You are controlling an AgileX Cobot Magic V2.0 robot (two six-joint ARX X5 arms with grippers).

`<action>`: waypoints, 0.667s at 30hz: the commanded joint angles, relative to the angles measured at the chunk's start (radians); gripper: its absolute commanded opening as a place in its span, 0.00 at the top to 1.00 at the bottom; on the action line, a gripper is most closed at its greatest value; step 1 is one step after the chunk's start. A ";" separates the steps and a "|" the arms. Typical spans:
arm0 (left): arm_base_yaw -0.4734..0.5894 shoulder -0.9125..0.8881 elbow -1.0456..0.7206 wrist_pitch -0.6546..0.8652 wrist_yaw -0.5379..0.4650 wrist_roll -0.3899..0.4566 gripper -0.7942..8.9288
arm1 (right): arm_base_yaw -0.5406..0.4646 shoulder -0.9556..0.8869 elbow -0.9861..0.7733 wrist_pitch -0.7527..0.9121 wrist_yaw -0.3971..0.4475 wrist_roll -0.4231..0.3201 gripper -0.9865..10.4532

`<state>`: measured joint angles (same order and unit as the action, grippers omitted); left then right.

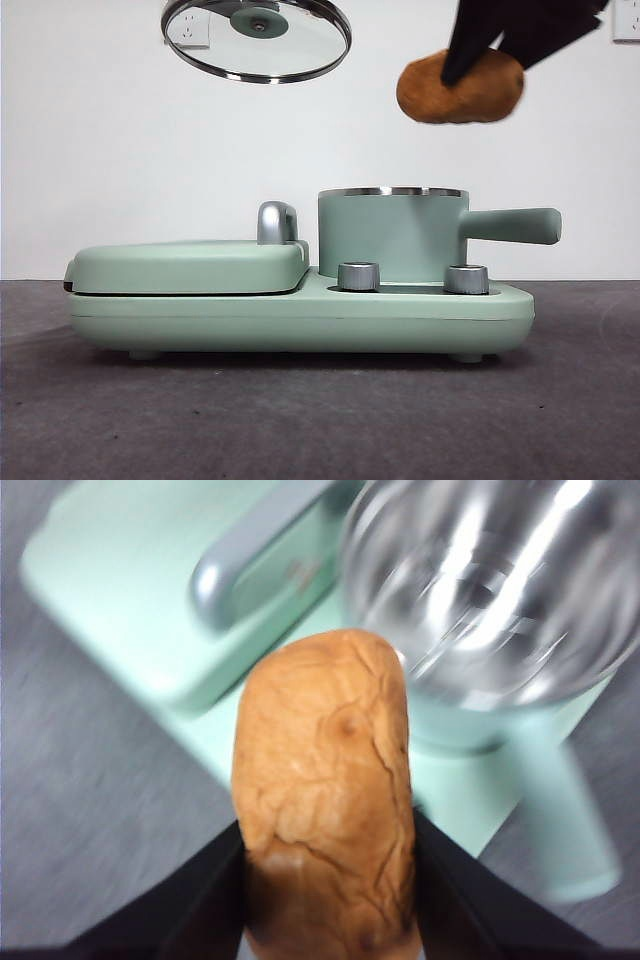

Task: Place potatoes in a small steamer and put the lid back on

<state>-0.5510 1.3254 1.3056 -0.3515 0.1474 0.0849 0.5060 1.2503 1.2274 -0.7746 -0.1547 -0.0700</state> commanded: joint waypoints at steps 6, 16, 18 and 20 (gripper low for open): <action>-0.005 -0.011 0.018 0.031 -0.002 -0.008 0.91 | -0.060 0.254 0.216 0.005 -0.003 -0.028 0.80; -0.005 -0.011 0.018 0.031 -0.002 -0.008 0.91 | -0.093 0.505 0.380 0.073 -0.002 -0.050 0.80; -0.005 -0.011 0.018 0.031 -0.002 -0.008 0.91 | -0.098 0.555 0.414 0.077 -0.003 -0.050 0.80; -0.005 -0.011 0.018 0.031 -0.002 -0.008 0.91 | -0.104 0.587 0.422 0.096 -0.009 -0.050 0.80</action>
<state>-0.5510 1.3254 1.3056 -0.3515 0.1471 0.0849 0.3985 1.8172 1.6241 -0.6857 -0.1619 -0.1081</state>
